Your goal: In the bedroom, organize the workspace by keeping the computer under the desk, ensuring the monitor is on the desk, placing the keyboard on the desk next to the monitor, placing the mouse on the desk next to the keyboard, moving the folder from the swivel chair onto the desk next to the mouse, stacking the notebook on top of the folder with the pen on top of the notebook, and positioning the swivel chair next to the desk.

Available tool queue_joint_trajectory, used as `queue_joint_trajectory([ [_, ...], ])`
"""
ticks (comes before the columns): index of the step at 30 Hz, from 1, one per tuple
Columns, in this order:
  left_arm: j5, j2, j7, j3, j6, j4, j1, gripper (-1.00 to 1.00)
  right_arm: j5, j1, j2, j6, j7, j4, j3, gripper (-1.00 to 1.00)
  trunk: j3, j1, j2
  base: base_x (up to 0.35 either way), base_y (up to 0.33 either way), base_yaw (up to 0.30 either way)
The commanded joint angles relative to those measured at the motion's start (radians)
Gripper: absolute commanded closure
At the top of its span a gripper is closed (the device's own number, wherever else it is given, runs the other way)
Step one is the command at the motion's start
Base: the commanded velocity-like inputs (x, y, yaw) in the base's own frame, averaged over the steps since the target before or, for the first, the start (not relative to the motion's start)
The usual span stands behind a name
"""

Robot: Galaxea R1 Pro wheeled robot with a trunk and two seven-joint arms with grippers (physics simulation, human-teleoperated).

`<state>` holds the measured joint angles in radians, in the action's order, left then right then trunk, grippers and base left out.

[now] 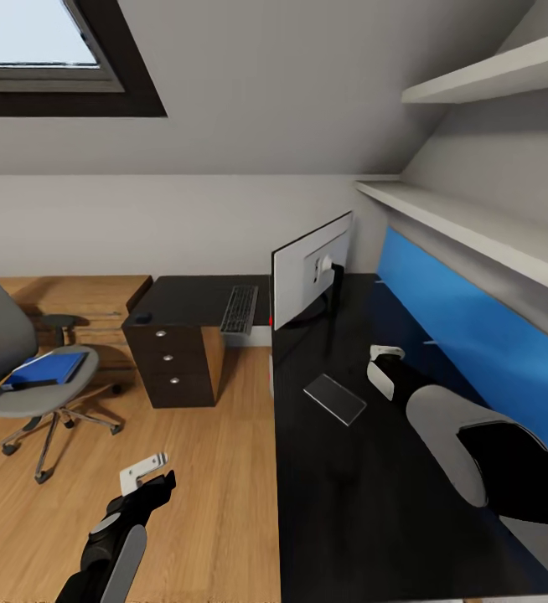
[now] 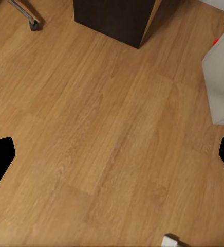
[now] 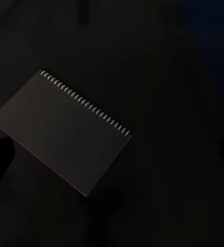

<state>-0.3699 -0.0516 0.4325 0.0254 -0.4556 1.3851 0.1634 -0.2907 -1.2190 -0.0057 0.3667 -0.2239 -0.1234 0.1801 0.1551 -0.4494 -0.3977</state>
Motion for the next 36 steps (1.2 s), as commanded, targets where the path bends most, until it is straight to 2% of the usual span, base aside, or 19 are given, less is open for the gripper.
queue_joint_trajectory([
  [1, -0.010, -0.001, 0.006, 0.001, -0.003, 0.002, 0.001, -1.00, -0.010, -0.001, 0.000, 0.006, -0.005, -0.002, 0.009, -1.00, 0.004, -0.001, -0.002, 0.000, 0.000, 0.000],
  [16, -0.011, -0.001, 0.006, 0.001, -0.003, 0.002, 0.001, -1.00, -0.007, 0.000, 0.000, 0.006, -0.005, -0.002, 0.009, -1.00, 0.027, -0.001, -0.002, 0.000, 0.000, 0.000],
  [26, -0.012, -0.001, 0.006, 0.001, -0.003, 0.002, 0.001, -1.00, -0.007, 0.000, 0.001, -0.033, -0.006, -0.001, 0.010, -1.00, 0.043, -0.001, -0.002, 0.000, 0.000, 0.000],
  [36, -0.012, -0.001, 0.006, 0.001, -0.003, -0.001, 0.001, -1.00, -0.005, 0.000, 0.001, -0.038, -0.006, -0.001, 0.009, -1.00, 0.058, -0.001, -0.002, 0.000, 0.000, 0.000],
])
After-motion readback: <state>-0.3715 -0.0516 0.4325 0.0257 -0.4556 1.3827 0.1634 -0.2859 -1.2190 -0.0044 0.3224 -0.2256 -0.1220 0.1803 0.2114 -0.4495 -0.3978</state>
